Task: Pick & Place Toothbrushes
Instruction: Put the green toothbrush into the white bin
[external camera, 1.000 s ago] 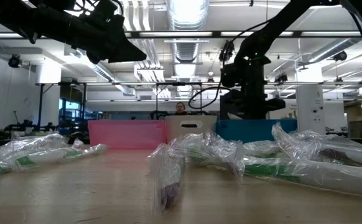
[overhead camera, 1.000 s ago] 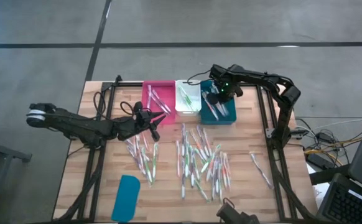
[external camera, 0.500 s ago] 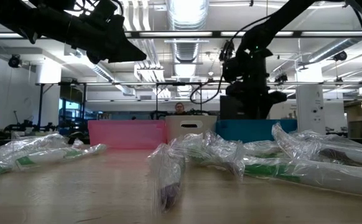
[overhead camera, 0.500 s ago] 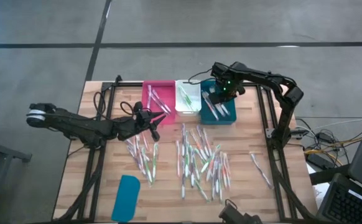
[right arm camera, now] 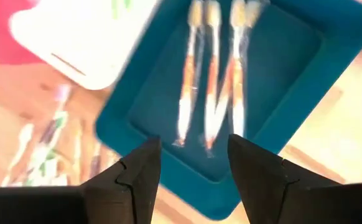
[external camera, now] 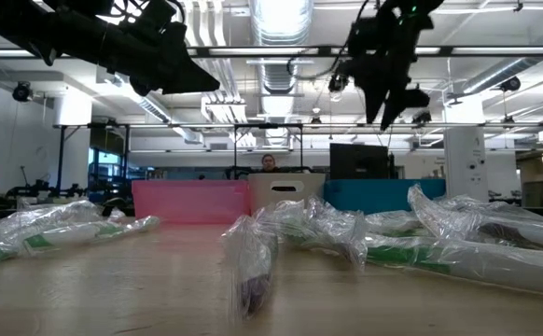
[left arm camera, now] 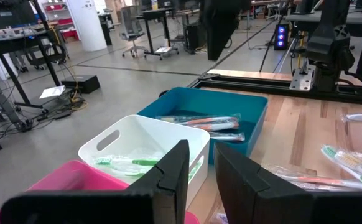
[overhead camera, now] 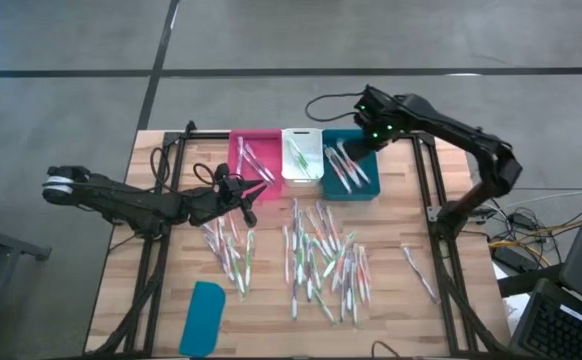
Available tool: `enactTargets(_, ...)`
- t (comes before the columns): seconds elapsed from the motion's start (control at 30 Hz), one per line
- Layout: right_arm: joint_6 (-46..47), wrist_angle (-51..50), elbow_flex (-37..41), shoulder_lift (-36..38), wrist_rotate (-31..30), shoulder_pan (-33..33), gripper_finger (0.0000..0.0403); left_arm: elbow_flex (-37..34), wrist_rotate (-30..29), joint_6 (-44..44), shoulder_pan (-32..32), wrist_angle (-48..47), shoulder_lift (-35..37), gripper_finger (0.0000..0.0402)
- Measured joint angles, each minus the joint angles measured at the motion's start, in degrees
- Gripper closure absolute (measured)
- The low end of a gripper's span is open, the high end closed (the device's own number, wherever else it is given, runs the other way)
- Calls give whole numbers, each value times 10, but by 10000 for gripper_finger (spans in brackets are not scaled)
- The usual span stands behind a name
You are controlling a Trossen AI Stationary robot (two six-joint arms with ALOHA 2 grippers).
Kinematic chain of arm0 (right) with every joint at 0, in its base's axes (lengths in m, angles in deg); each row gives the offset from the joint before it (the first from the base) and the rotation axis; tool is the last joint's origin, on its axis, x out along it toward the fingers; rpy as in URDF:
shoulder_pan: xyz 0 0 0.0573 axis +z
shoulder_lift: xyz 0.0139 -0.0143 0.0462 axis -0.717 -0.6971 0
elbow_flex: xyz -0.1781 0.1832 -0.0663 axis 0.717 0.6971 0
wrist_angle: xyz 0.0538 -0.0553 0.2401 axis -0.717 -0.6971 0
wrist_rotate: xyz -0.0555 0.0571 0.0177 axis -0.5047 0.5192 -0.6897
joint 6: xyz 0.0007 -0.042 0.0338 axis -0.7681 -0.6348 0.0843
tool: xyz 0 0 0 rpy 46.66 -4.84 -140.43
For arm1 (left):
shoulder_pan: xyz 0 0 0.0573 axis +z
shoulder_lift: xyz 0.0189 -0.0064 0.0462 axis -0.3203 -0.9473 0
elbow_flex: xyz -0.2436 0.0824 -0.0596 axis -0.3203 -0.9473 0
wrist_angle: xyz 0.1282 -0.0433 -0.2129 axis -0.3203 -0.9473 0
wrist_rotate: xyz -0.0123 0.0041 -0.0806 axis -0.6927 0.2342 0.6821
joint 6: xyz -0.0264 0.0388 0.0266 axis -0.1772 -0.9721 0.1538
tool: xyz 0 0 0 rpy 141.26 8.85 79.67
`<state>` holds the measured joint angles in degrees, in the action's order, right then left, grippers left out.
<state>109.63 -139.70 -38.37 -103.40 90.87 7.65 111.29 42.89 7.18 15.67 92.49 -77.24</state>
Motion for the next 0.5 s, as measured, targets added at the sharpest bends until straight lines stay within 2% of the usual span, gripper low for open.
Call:
enactTargets(0.3,-2,3,0,104,-3,70,261,0,0,4,0,0,0,321)
enactTargets(0.5,-3,3,1,145,-47,140,284,0,0,10,0,0,0,321)
